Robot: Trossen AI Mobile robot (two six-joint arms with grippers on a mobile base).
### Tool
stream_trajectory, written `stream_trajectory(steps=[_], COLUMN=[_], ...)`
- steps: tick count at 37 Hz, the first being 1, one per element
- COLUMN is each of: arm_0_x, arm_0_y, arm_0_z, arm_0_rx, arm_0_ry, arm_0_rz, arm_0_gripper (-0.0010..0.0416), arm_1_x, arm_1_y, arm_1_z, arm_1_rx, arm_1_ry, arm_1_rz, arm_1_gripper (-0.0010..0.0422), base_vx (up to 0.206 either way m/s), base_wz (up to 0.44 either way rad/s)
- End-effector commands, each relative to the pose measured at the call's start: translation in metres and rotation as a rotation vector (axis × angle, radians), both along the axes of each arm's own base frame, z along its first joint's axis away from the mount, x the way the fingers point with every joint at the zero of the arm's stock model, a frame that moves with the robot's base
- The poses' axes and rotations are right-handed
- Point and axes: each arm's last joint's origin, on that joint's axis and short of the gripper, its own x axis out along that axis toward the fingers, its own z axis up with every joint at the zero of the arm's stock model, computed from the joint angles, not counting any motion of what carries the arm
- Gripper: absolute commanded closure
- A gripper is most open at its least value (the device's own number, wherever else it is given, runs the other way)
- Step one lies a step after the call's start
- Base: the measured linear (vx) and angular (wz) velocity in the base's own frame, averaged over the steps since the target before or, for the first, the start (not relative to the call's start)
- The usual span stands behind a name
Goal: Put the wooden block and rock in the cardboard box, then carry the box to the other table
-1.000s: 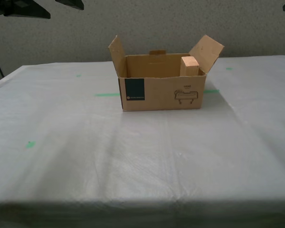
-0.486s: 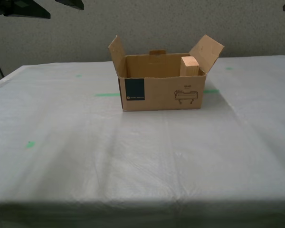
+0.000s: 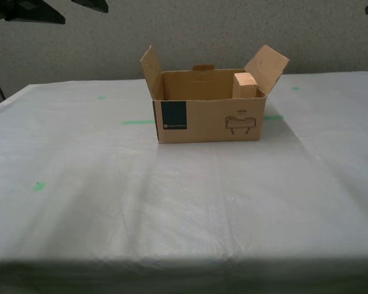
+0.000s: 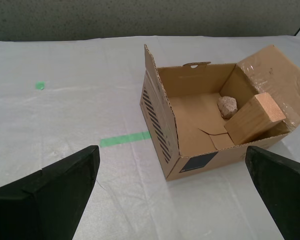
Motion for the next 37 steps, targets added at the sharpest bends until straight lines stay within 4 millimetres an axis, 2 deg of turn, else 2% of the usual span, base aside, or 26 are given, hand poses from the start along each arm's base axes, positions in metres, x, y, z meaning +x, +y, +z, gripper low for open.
stream_trajectory(steps=[1, 37], arm_0_x=[0.0, 0.0], arm_0_y=[0.0, 0.0], arm_0_z=[0.0005, 0.0005], arm_0_rx=[0.0, 0.001], arm_0_ry=[-0.002, -0.002], arm_0_rz=[-0.004, -0.005], arm_0_gripper=[0.0019, 0.0018], arm_1_x=[0.0002, 0.0002], arm_1_y=[0.0, 0.0], arm_1_z=[0.0004, 0.0004], arm_1_rx=[0.001, 0.001], arm_1_ry=[-0.004, -0.004], arm_1_rz=[0.0, 0.001], arm_1_gripper=[0.0012, 0.0012], base_vx=[0.0, 0.0], base_wz=[0.0, 0.0])
